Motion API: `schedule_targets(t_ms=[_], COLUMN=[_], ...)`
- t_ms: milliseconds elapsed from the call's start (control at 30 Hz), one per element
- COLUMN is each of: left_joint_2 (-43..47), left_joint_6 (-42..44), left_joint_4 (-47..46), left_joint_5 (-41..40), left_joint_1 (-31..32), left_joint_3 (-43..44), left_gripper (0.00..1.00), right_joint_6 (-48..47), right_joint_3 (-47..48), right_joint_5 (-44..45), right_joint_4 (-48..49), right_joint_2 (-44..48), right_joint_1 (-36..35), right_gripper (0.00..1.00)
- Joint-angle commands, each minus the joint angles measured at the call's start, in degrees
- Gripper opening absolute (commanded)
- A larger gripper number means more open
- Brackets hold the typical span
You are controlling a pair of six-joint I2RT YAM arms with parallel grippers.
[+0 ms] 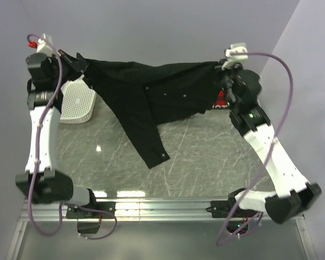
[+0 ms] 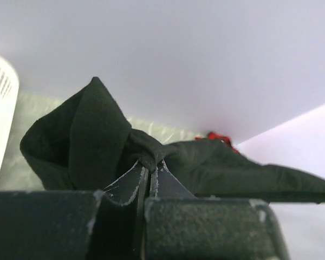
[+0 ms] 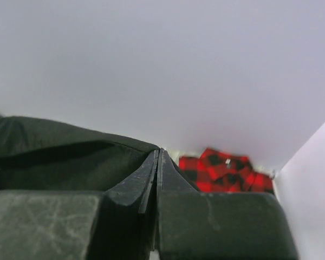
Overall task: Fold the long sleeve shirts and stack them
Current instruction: Flatten the shirt out
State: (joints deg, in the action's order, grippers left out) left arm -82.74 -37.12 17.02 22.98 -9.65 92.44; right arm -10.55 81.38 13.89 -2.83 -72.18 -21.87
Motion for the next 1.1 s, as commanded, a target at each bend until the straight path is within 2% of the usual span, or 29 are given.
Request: schedule_targets(t_ms=[0,167,367,500,533,633,700,800,900,1033,1067], left_joint_2=[10.48,17.69,21.91,23.23,23.41,24.12,23.25,19.57,15.52,11.38,11.02], left_joint_6=[1.61,0.48,-1.98,-1.99,-1.81,-0.76,0.47,0.83,1.09,2.58,2.93], left_joint_4=[-12.69,-12.89,-11.04,-8.67,-7.97,-6.56,-6.38,-6.9,-7.52,-5.94,-6.03], left_joint_5=[2.24,0.66,-3.64,-7.42,-7.86,-9.35,-10.15,-8.75,-6.55,-5.85,-5.5], left_joint_1=[0.07,0.16,0.16,0.16,0.16,0.16,0.16,0.24,0.16,0.16,0.16], left_joint_3=[-6.03,-19.63,-34.84,-39.97,-40.76,-44.09,-44.8,-43.93,-41.56,-36.03,-35.84], left_gripper=[0.01,0.01,0.03,0.03,0.03,0.03,0.02,0.02,0.03,0.03,0.03], right_joint_6=[-2.9,-0.45,5.53,10.45,14.29,20.45,22.75,23.12,23.55,25.05,24.87], right_joint_3=[-3.59,-13.34,-26.26,-30.93,-32.5,-34.01,-33.84,-29.02,-21.02,-11.61,-10.56], right_joint_5=[-1.76,-5.18,-9.75,-13.62,-15.37,-15.31,-13.98,-6.88,-1.7,2.46,1.76], right_joint_4=[11.18,8.91,7.06,3.46,3.27,-3.56,-6.21,-11.31,-15.09,-17.99,-18.96], right_joint_2=[9.06,13.29,12.51,9.61,9.26,7.94,4.61,-2.58,-10.14,-15.44,-15.88], right_joint_1=[0.25,0.42,0.16,-1.15,-1.42,-1.86,-1.69,-1.07,-0.46,-0.1,-0.19], right_gripper=[0.0,0.0,0.0,0.0,0.0,0.0,0.0,0.0,0.0,0.0,0.06])
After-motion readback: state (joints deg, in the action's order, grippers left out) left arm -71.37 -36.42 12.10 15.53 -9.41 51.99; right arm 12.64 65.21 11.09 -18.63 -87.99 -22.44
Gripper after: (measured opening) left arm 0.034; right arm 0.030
